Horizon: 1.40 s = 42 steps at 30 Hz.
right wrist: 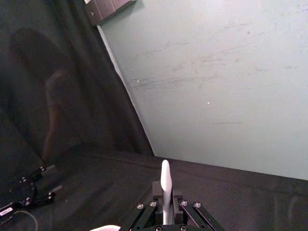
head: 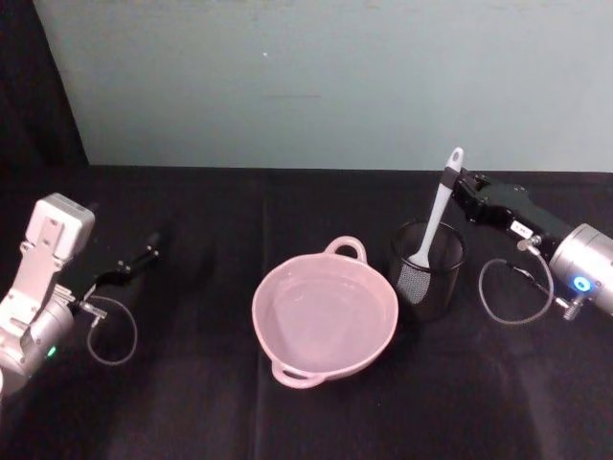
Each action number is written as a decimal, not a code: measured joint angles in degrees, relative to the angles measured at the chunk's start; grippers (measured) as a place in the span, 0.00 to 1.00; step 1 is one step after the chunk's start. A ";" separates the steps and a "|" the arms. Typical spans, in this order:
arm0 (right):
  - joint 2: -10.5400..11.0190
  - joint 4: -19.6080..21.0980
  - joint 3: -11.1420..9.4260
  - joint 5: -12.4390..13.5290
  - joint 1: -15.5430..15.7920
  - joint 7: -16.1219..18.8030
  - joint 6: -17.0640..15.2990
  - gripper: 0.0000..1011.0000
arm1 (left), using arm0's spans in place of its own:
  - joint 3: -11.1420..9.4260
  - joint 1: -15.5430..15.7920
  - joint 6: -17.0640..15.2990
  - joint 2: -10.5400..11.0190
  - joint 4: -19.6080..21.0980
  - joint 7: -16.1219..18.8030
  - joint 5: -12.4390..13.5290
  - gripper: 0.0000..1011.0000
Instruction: Use the one hand to pick up the spoon and stir the clear water in the bowl.
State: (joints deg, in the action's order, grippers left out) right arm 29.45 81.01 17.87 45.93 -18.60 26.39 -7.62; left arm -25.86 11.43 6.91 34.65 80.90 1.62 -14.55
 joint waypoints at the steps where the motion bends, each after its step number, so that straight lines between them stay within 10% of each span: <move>1: -0.01 -0.20 0.09 0.29 -0.04 -0.05 0.00 0.12 | 0.00 0.00 0.00 0.00 0.00 0.00 0.00 0.99; 18: -0.56 -2.59 0.77 2.52 -0.39 0.12 1.31 0.12 | 0.00 0.00 0.00 0.00 0.00 0.00 0.00 0.99; 42: -0.92 -7.84 0.38 3.26 -0.18 -0.70 1.33 0.83 | 0.00 0.00 0.00 0.00 0.00 0.00 0.00 0.99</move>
State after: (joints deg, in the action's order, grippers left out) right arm 28.53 73.17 18.24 49.19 -18.78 25.69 -6.29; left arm -25.86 11.43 6.91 34.64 80.90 1.62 -14.55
